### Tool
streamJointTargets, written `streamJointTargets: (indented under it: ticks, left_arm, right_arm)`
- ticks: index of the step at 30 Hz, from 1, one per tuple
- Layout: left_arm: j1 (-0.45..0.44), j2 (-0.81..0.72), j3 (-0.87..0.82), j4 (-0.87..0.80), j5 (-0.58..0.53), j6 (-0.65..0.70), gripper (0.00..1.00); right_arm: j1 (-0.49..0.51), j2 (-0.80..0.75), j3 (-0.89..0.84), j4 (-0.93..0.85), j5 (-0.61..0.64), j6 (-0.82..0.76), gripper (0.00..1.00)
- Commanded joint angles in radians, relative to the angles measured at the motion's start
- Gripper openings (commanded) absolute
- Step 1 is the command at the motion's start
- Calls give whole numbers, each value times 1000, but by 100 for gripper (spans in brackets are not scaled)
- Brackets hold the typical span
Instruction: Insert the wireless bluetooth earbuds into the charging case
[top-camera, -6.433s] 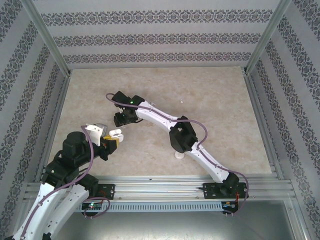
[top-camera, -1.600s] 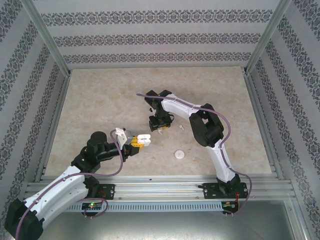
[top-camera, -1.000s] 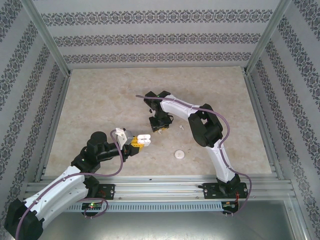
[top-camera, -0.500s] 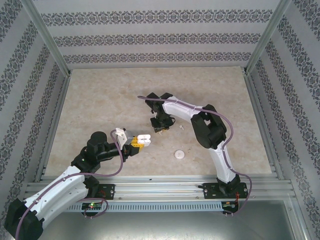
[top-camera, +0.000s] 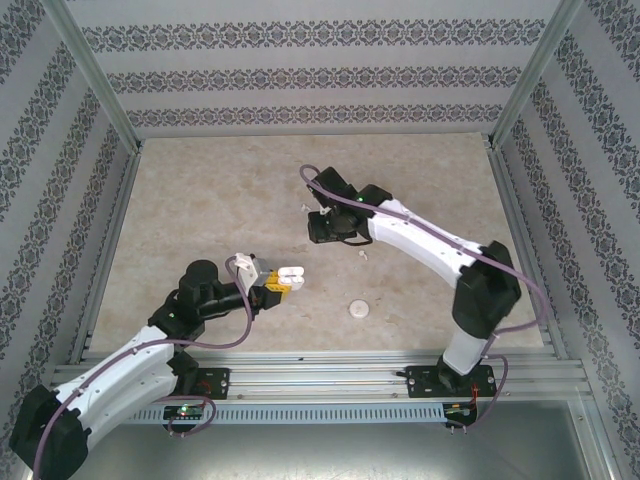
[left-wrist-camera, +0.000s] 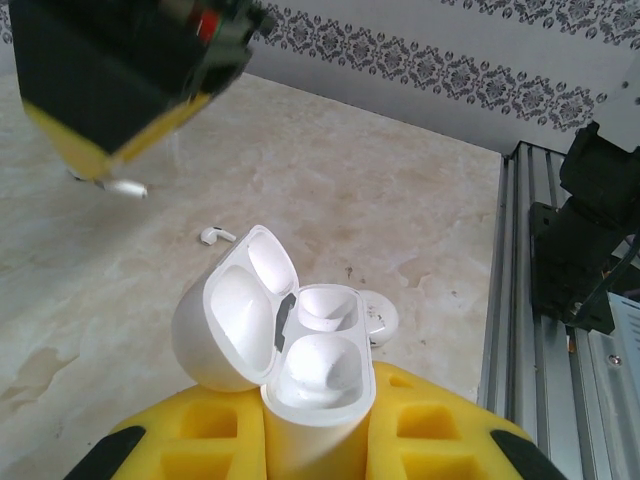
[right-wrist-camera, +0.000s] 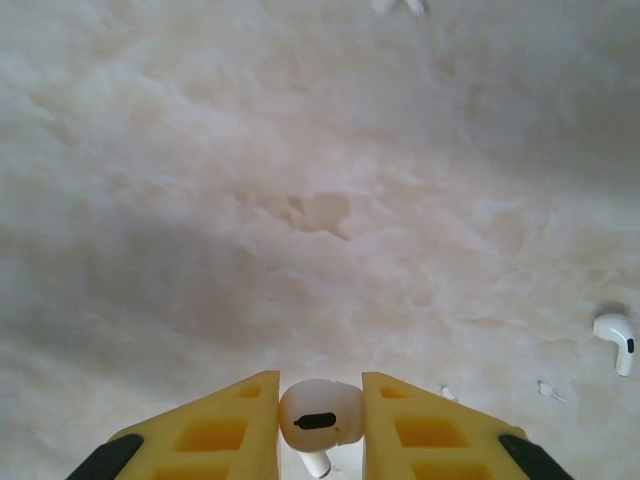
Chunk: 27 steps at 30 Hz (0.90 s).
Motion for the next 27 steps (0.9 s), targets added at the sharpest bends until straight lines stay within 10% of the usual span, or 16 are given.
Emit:
streamJointTargets:
  ticks: [1,27]
  left_arm:
    - [-15,25,27,121,-1,16,0]
    - [-15,195,40,481,-190,-67,0]
  right_arm:
    - [28,-103,-48,73,96,54,22]
    - [254,-345,-281,520,165,195,21]
